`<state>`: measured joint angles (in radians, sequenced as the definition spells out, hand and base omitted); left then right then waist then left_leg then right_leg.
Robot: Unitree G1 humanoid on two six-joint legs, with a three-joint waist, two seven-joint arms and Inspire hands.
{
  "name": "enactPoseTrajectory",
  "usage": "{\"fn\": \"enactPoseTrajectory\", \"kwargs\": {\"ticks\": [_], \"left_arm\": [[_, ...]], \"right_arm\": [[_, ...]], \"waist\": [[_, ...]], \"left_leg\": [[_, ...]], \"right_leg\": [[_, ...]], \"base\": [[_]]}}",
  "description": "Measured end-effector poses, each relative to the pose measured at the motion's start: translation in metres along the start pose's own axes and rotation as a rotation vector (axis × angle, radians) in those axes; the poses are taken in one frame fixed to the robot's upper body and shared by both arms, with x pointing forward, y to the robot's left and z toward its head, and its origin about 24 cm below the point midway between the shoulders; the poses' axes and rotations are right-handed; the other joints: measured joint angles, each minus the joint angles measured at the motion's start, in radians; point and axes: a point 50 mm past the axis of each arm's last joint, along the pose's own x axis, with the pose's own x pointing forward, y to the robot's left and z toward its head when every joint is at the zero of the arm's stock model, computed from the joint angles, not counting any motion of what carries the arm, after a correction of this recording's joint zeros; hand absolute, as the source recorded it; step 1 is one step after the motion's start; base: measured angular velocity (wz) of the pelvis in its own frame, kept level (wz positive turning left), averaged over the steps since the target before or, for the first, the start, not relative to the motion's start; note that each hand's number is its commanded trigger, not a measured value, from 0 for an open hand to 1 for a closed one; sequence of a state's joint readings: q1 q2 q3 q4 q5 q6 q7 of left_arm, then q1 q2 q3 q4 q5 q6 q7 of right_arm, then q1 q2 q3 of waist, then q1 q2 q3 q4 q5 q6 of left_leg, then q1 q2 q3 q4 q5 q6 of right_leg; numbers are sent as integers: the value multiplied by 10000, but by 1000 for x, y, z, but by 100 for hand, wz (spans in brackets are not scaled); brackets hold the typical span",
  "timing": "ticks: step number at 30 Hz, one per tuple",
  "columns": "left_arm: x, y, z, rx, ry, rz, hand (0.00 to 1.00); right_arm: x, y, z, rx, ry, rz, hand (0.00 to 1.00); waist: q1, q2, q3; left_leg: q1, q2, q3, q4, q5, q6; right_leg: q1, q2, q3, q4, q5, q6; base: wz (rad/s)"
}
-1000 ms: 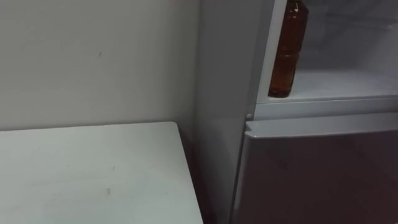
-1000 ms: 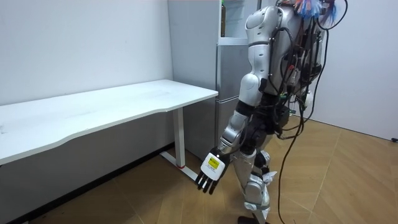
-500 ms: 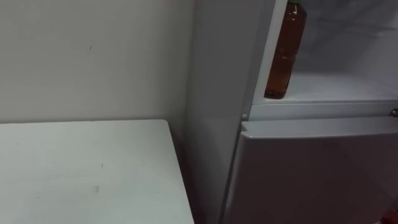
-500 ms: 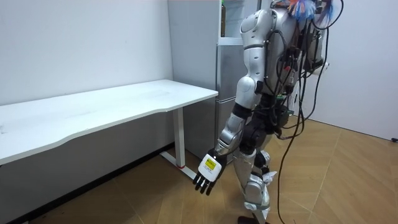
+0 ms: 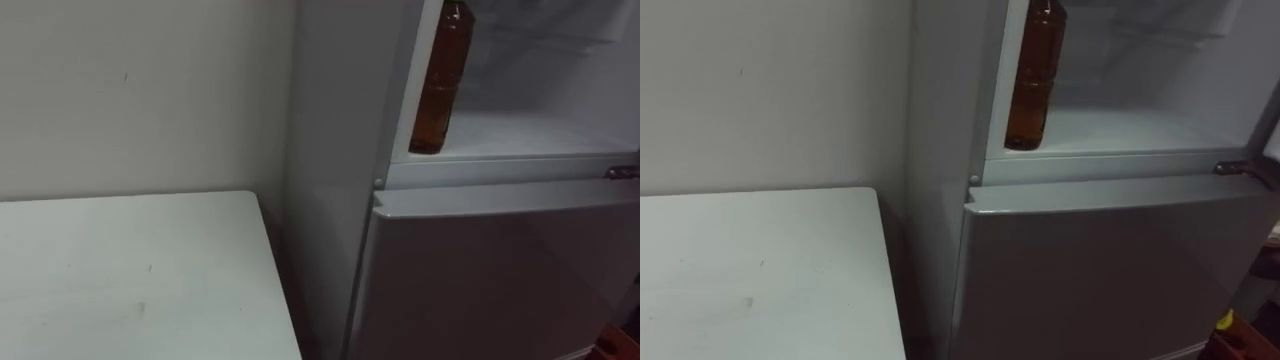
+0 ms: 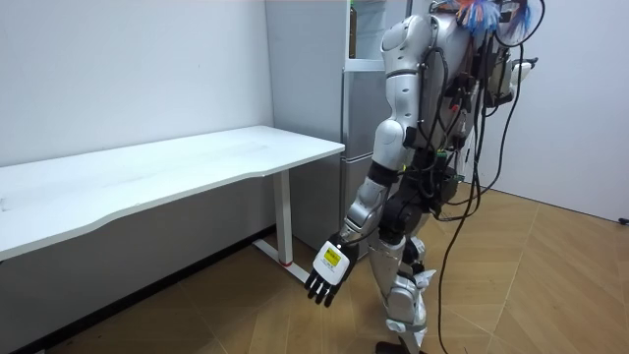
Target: Put the bottle in the upper fridge
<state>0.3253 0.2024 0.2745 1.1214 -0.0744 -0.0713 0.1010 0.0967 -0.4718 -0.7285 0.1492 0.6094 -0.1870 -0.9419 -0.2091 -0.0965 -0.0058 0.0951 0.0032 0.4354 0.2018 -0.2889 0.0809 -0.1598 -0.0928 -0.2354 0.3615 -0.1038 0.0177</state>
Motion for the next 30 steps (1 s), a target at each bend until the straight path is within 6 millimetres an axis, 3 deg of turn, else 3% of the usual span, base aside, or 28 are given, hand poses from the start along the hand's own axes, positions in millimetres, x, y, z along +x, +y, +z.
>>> {"fn": "enactPoseTrajectory", "kwargs": {"ticks": [10, 20, 30], "left_arm": [[-2, 1, -8, -9, 218, 30, 0], [-3, -1, -15, -25, 483, -49, 0], [-3, -4, -17, 62, 584, -189, 0]], "right_arm": [[-15, 17, 8, -1043, -522, 908, 0], [-28, 27, 9, -2355, -1527, 1568, 0], [-62, 44, 10, -2726, -2174, 4115, 0]], "waist": [[-87, 5, 3], [-11, 1, 6], [103, -23, 26]], "left_leg": [[57, -117, 31, 21, 61, -30], [53, -131, 37, 21, 98, -35], [18, -157, 246, 18, 90, -31]], "right_leg": [[-204, -100, 202, 390, -361, 56], [-234, -101, 227, 421, -371, 66], [-355, -124, 348, 562, -405, 59]], "base": [[-1], [0], [-5]]}}
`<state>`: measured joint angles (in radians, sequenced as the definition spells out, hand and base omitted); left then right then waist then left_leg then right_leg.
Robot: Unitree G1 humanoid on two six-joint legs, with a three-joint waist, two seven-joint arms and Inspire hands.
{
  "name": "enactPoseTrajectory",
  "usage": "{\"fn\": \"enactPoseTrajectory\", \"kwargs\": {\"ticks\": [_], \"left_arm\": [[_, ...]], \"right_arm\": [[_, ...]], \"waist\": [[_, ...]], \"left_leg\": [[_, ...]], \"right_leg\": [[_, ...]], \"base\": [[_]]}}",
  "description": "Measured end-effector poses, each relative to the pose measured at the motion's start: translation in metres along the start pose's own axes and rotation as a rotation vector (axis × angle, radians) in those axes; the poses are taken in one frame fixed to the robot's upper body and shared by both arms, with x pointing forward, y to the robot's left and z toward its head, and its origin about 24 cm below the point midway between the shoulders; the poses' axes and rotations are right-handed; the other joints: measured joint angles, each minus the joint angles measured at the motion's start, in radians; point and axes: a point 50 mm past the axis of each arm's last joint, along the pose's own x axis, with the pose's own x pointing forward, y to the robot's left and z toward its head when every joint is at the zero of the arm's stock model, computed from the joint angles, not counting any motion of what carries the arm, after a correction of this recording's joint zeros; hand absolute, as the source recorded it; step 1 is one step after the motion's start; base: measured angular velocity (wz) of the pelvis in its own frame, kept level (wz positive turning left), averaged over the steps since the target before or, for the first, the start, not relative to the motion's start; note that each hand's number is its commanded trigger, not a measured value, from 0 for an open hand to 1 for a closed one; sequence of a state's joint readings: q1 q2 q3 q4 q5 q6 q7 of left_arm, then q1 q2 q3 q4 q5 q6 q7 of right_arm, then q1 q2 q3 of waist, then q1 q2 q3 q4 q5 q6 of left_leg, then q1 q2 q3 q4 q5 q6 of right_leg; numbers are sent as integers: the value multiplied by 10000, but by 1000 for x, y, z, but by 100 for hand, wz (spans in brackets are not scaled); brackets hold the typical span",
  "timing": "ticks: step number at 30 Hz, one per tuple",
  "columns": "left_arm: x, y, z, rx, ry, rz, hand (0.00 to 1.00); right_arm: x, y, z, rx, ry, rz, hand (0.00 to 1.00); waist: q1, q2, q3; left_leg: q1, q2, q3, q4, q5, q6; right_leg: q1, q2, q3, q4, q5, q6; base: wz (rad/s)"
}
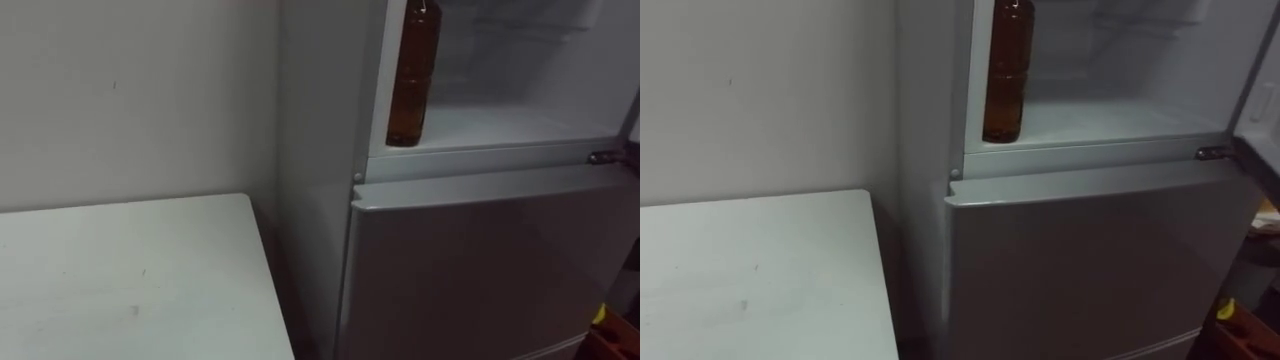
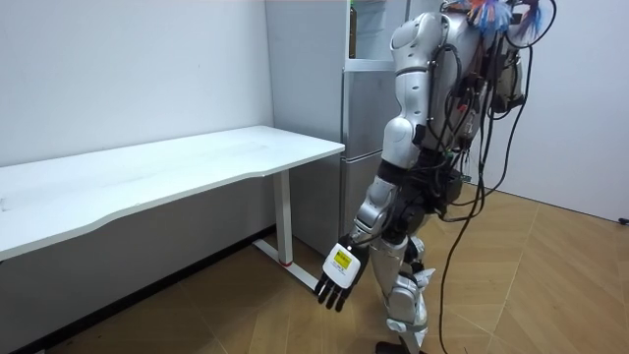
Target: Put the bottle in the upper fridge
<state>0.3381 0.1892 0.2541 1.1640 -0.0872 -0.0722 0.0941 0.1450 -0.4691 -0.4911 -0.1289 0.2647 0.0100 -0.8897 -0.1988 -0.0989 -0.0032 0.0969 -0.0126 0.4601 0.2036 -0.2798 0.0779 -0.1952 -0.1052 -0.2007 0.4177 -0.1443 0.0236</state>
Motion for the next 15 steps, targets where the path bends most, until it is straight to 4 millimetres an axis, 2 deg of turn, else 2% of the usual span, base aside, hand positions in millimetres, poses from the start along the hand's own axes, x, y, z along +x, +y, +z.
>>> {"fn": "enactPoseTrajectory", "kwargs": {"ticks": [7, 9, 11, 15], "left_arm": [[1, -5, -1, 54, 214, -264, 0], [1, -5, -1, 68, 226, -261, 0], [1, -4, 0, 159, 240, -267, 0], [2, -4, -1, 492, 347, -319, 0]], "right_arm": [[-8, 1, 5, -206, -468, 762, 0], [-8, 4, 16, 128, -847, 1208, 0], [-13, 8, 42, 837, -1886, 1812, 0], [-19, 12, 62, 1378, -2881, 2592, 0]], "waist": [[92, -14, 19], [134, -29, 27], [209, -69, 36], [463, -82, 54]], "left_leg": [[-9, 13, 38, 0, -22, -6], [-8, 25, 37, 0, -19, -11], [-8, 66, 21, 3, -12, -30], [-1, 206, -66, 33, -30, -77]], "right_leg": [[-30, 14, 1, 13, -10, -17], [-28, 22, -6, 9, -8, -28], [18, 46, -57, -67, 26, -81], [239, 162, -229, -431, 190, -189]], "base": [[0], [0], [3], [7]]}}
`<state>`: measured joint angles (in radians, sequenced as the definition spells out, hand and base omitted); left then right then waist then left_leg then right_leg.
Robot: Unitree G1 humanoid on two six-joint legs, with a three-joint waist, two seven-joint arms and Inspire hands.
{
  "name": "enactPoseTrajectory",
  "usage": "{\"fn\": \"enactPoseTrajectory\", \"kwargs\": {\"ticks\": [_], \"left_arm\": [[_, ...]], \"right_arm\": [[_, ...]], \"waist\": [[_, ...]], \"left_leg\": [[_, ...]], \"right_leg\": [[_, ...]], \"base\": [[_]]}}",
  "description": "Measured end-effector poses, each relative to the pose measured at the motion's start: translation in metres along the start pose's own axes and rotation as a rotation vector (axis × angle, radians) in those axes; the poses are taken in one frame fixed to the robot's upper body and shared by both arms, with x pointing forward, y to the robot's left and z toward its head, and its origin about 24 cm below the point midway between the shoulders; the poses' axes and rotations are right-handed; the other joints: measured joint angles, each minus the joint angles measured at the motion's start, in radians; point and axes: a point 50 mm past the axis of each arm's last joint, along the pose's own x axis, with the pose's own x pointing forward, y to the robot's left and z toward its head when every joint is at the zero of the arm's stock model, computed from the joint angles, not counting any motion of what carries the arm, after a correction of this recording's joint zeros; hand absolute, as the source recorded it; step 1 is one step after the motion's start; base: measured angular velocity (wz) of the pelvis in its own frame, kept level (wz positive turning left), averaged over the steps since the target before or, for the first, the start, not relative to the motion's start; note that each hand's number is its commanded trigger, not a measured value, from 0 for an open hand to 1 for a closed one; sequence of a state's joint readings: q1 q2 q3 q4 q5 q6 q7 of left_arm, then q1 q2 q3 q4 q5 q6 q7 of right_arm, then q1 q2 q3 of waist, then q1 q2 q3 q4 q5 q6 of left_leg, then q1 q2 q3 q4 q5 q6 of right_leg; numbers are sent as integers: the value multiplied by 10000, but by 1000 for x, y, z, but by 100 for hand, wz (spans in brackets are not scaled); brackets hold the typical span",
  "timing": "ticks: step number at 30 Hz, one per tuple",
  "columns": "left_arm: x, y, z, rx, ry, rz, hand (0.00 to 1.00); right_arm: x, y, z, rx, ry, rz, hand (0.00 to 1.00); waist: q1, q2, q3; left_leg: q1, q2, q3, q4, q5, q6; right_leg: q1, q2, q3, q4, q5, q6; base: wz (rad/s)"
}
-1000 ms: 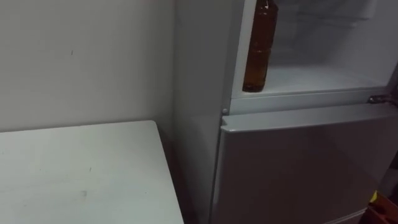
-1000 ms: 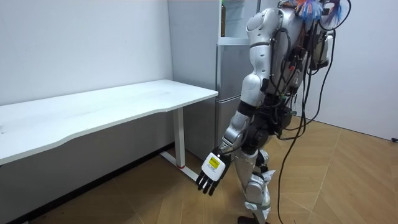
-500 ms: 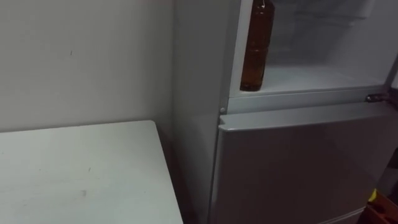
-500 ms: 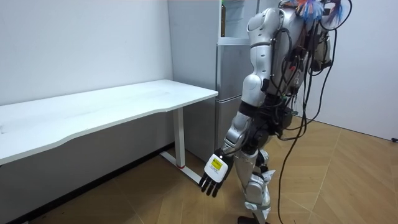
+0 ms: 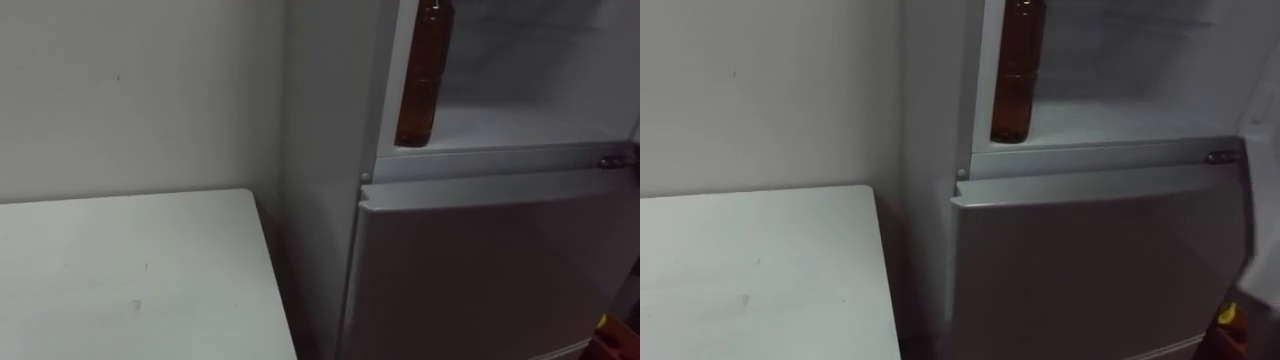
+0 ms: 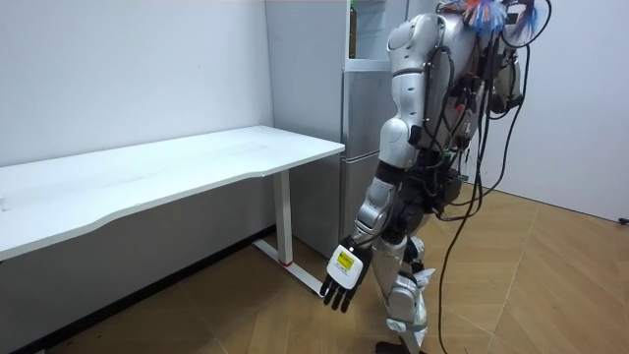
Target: Put the bottle in the upper fridge
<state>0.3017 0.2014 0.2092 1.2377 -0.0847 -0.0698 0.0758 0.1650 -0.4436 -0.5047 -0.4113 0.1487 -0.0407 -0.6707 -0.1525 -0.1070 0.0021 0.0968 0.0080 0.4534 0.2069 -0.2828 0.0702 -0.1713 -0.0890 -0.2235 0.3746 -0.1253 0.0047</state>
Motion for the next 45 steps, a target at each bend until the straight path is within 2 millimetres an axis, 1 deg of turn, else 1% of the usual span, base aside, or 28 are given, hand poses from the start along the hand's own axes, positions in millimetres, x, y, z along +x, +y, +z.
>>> {"fn": "enactPoseTrajectory", "kwargs": {"ticks": [2, 4, 5, 8, 10, 16, 23, 24, 25, 26, 30, 34, 37, 38, 42, 44, 45], "left_arm": [[0, 0, -1, 227, 109, -30, 0], [0, -1, -1, 366, 163, -87, 0], [0, -1, -1, 493, 187, -113, 0], [0, -3, -1, 753, 277, -204, 0], [0, -4, 0, 865, 249, -241, 0], [1, -7, 6, 1267, 121, -313, 0], [2, -8, 7, 1286, 131, -324, 0], [2, -8, 7, 1286, 126, -326, 0], [2, -8, 7, 1282, 110, -336, 0], [2, -8, 8, 1281, 96, -352, 0], [2, -9, 9, 1310, 98, -371, 0], [2, -9, 14, 1482, -128, -352, 0], [2, -9, 17, 1488, -216, -282, 0], [2, -9, 17, 1586, -219, -274, 0], [2, -9, 16, 1677, -202, -197, 0], [2, -8, 16, 1690, -201, -182, 0], [2, -8, 16, 1698, -205, -181, 0]], "right_arm": [[0, 4, 12, 489, -613, 421, 0], [0, 6, 17, 717, -913, 652, 0], [0, 7, 18, 764, -962, 821, 0], [-1, 9, 18, 824, -999, 1058, 0], [-1, 9, 19, 854, -1038, 1110, 0], [0, 13, 21, 951, -1152, 1485, 0], [0, 15, 21, 949, -1156, 1795, 0], [0, 15, 21, 977, -1139, 1811, 0], [-1, 15, 20, 1020, -1109, 1823, 0], [-1, 15, 20, 1034, -1084, 1886, 0], [-1, 16, 19, 1043, -1058, 1976, 0], [-3, 31, 15, 1328, -807, 2360, 0], [-9, 41, 12, 1424, -596, 2950, 0], [-11, 45, 12, 1502, -539, 3134, 0], [-12, 54, 15, 1785, -614, 3469, 0], [-10, 59, 19, 1984, -744, 3514, 0], [-10, 60, 19, 2030, -768, 3525, 0]], "waist": [[106, -3, -6], [195, 39, -30], [249, 68, -48], [425, 102, -47], [481, 145, -39], [481, 275, -26], [482, 289, -22], [501, 260, 0], [509, 297, -13], [508, 276, 5], [502, 338, 4], [567, 324, 16], [753, 304, 22], [758, 286, 32], [814, 199, 37], [869, 172, 24], [894, 194, 8]], "left_leg": [[22, 68, -91, 3, 1, -11], [13, 95, -188, -7, -8, -13], [19, 112, -208, -14, -17, -13], [22, 149, -225, -27, -44, -28], [21, 156, -227, -39, -52, -30], [29, 156, -222, -60, -55, -32], [41, 158, -216, 1, -57, -37], [46, 158, -221, 14, -57, -36], [47, 160, -228, 28, -57, -36], [47, 161, -229, 37, -58, -35], [44, 164, -342, 62, -58, -34], [69, 172, -352, 68, -54, -37], [130, 174, -354, 61, -54, -38], [146, 173, -375, 62, -54, -37], [172, 173, -469, 65, -56, -35], [162, 173, -479, 71, -56, -35], [158, 173, -480, 71, -56, -35]], "right_leg": [[140, 36, -133, -179, 37, -17], [230, 38, -251, -309, 76, 8], [271, 48, -260, -318, 101, 12], [353, 62, -297, -335, 120, 34], [355, 56, -291, -338, 119, 35], [354, 53, -258, -327, 116, 39], [381, 31, -258, -296, 129, 19], [402, 27, -270, -302, 134, 14], [414, 26, -274, -307, 138, 10], [417, 24, -274, -307, 142, 8], [480, 16, -347, -326, 143, 7], [515, 26, -422, -332, 143, 7], [561, 14, -398, -309, 141, 6], [590, 10, -411, -310, 141, 7], [664, -9, -539, -330, 140, 9], [672, -20, -543, -352, 141, 9], [680, -18, -550, -370, 142, 10]], "base": [[19], [18], [15], [2], [0], [0], [0], [0], [0], [0], [7], [1], [0], [6], [8], [0], [0]]}}
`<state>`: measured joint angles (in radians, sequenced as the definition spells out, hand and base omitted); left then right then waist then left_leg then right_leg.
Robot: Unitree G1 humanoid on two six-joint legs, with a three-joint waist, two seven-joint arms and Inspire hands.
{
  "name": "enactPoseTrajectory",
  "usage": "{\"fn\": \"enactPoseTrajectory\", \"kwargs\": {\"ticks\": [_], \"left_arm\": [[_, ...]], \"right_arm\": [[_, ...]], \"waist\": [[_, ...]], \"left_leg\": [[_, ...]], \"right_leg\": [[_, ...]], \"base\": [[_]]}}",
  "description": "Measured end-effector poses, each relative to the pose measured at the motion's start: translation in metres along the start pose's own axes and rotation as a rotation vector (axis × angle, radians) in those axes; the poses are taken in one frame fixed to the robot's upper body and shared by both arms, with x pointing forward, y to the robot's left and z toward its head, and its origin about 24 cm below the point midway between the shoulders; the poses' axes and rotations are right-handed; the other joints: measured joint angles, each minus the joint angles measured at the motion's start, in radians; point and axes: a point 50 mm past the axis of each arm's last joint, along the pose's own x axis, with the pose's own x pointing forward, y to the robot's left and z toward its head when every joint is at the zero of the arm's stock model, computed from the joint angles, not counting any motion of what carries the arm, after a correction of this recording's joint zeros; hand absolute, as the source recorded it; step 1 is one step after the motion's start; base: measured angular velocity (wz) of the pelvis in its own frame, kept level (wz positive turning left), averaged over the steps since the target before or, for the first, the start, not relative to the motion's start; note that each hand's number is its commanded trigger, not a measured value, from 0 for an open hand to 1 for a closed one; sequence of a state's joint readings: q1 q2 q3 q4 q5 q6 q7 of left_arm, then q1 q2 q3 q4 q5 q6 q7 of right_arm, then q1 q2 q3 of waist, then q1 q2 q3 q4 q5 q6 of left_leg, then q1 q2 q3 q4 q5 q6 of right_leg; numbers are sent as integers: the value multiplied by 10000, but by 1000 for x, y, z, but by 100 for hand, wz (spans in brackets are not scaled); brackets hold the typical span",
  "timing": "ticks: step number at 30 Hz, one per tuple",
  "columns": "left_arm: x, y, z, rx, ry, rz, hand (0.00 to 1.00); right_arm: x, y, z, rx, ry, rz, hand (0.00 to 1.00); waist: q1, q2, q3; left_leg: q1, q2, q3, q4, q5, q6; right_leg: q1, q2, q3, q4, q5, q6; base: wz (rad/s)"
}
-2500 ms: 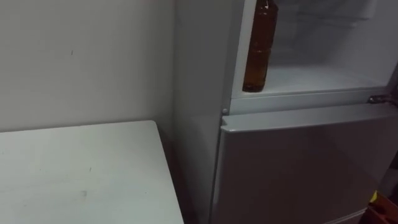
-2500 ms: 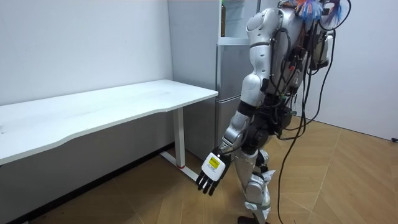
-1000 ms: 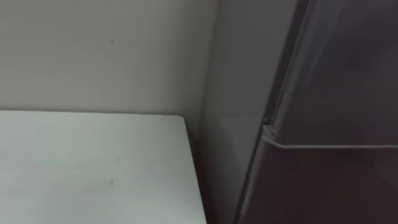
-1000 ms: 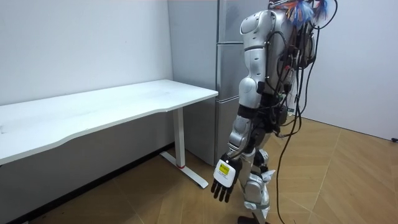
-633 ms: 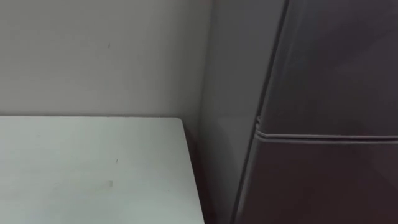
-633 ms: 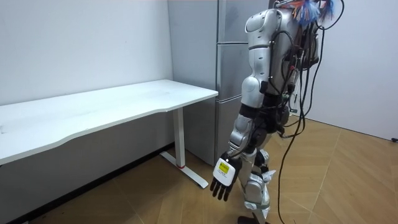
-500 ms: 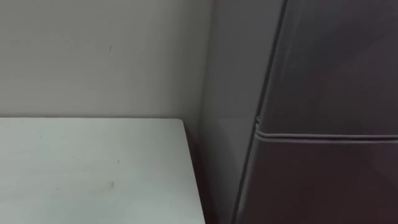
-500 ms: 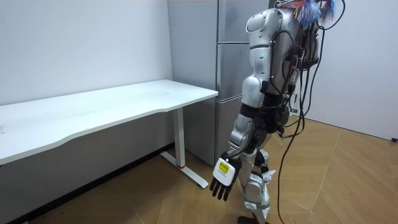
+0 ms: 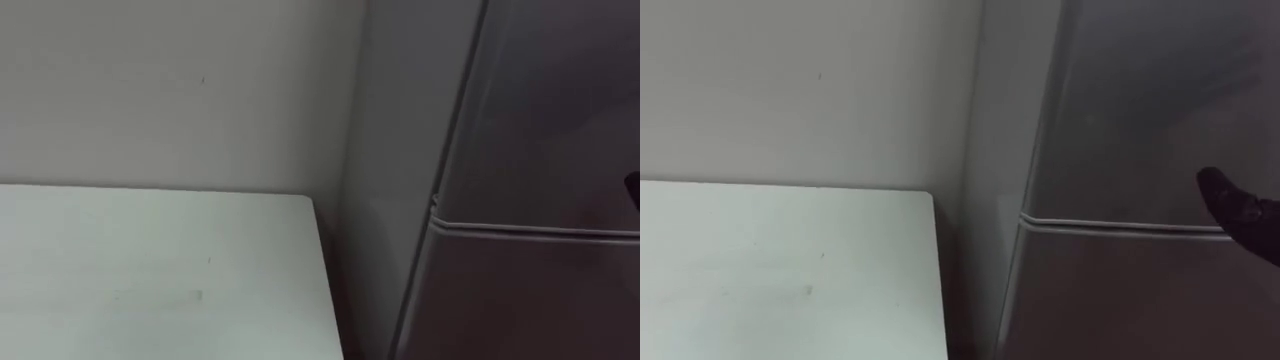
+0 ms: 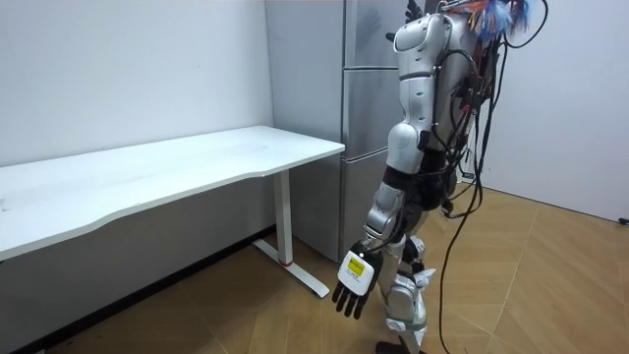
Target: Put the bottle in the upper fridge
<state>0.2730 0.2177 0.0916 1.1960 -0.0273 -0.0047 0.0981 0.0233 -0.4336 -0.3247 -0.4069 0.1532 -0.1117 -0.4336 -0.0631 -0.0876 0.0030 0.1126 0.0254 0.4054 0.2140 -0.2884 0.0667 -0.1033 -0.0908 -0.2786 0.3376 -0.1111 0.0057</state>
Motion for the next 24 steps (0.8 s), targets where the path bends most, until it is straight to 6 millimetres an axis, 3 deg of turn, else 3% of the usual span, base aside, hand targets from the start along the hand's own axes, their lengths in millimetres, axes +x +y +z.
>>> {"fn": "enactPoseTrajectory", "kwargs": {"ticks": [6, 9, 11, 24], "left_arm": [[1, -3, 8, 511, -269, -122, 0], [1, -4, 10, 888, -405, -132, 0], [0, -5, 10, 918, -438, -172, 0], [0, -6, 7, 1163, 75, -211, 0]], "right_arm": [[-1, 11, -4, 186, 136, 447, 0], [-2, 19, -10, 204, 235, 569, 0], [-3, 22, -16, 47, 83, 364, 0], [3, 38, -56, -675, 702, 475, 0]], "waist": [[183, 49, -17], [415, 228, -28], [447, 368, 23], [522, 276, 26]], "left_leg": [[-145, 43, -282, 83, -18, 28], [-123, 60, -357, 90, -17, 31], [3, 51, -456, 60, -16, 35], [-41, 17, -589, 418, -93, 114]], "right_leg": [[190, 58, -272, -357, 124, 38], [364, 78, -300, -606, 195, 90], [537, 74, -355, -653, 217, 120], [681, 5, -510, -633, 473, 69]], "base": [[13], [10], [12], [2]]}}
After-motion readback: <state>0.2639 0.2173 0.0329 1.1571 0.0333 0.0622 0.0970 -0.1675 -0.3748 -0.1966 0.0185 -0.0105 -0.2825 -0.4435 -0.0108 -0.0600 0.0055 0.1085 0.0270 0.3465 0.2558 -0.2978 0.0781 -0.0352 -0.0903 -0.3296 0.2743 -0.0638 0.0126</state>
